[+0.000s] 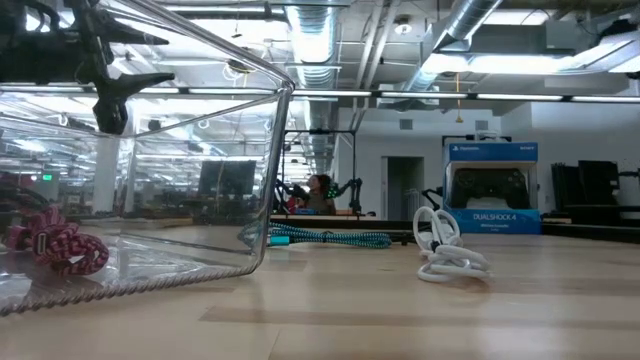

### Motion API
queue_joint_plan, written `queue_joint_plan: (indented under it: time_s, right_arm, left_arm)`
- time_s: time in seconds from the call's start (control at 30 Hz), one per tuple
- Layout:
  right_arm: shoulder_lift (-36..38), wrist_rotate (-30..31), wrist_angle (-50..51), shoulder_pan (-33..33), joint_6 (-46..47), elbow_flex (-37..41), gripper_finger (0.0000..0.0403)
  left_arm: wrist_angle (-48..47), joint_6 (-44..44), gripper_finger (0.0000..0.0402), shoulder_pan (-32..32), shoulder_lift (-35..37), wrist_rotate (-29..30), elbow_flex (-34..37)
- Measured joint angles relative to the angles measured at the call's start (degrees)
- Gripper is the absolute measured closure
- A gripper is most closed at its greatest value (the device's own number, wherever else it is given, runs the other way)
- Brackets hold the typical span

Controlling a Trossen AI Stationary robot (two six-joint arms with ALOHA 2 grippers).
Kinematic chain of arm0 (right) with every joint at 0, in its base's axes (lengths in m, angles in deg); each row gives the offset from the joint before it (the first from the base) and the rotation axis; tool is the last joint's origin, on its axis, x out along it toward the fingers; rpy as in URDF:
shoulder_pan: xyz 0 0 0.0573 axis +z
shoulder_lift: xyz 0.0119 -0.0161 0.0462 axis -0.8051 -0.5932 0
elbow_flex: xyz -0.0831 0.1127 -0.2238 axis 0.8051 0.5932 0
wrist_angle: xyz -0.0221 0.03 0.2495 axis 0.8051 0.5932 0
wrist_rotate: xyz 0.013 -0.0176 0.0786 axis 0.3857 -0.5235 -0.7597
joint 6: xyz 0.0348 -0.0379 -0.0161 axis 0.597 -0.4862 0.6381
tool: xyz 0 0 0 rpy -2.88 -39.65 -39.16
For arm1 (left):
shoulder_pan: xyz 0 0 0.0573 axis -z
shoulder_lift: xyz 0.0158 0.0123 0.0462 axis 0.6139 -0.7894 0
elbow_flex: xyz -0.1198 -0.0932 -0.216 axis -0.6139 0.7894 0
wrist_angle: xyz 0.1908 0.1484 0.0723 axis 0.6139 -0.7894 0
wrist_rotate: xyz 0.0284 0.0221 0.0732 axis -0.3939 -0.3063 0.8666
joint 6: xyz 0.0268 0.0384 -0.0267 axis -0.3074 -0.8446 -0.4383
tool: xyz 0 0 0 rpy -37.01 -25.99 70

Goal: Pick and place USB-C Cables
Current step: Put the black charger cable into the transparent bin

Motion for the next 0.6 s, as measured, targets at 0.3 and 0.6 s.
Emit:
queue_joint_plan:
  time_s: [0.3,0.6]
  right_arm:
    - [11.6,2.4,0.8,3.1,9.5,18.5,0.0272]
    - [18.5,3.4,-3.5,4.0,17.5,43.3,0.0271]
  left_arm:
    - [-1.1,1.6,0.0216,0.0,-0.1,-1.6,0.0]
    - [-1.4,2.5,0.0216,0.0,-0.1,-1.6,0.0]
